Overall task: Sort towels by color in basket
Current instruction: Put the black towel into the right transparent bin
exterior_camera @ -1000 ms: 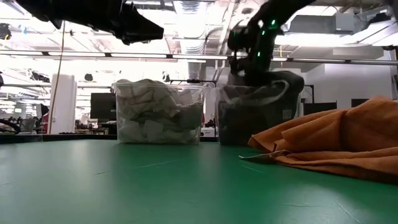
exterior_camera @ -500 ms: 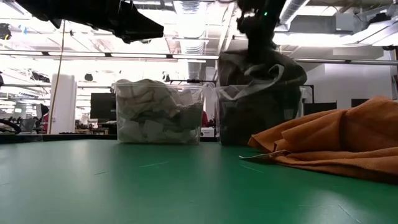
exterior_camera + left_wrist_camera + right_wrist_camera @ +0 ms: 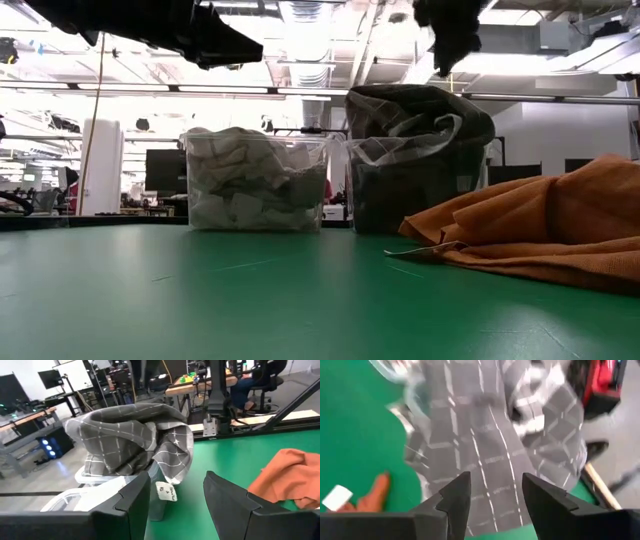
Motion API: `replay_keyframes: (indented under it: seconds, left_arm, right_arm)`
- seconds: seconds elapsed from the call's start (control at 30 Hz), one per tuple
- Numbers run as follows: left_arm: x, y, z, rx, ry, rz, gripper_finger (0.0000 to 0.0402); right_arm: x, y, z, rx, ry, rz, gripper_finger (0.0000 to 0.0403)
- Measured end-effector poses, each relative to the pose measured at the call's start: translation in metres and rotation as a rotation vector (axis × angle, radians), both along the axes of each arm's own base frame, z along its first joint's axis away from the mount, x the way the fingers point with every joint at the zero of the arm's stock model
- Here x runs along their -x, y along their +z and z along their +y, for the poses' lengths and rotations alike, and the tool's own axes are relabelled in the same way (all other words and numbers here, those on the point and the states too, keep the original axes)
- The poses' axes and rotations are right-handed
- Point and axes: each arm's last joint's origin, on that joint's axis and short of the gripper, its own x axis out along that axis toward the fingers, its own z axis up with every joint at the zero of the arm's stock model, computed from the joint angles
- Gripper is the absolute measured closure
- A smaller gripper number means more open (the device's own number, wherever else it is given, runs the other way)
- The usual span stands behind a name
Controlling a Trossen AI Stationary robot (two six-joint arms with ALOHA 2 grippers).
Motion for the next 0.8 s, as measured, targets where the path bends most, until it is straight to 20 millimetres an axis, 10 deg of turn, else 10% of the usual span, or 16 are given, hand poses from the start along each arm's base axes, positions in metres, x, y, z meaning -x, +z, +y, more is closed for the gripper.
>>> replay_keyframes:
  seconds: [0.57, 0.8]
  left_arm:
    - [0.000, 0.002, 0.001, -0.003, 0.019, -0.023, 0.0228]
    - [0.000, 0.003, 0.000, -0.004, 0.018, -0.029, 0.0228]
  right_arm:
    - [-0.058, -0.176, -0.041, 0.004, 0.022, 0.102, 0.0241]
    - [-0.063, -0.163, -0.042, -0.018, 0.022, 0.126, 0.0244]
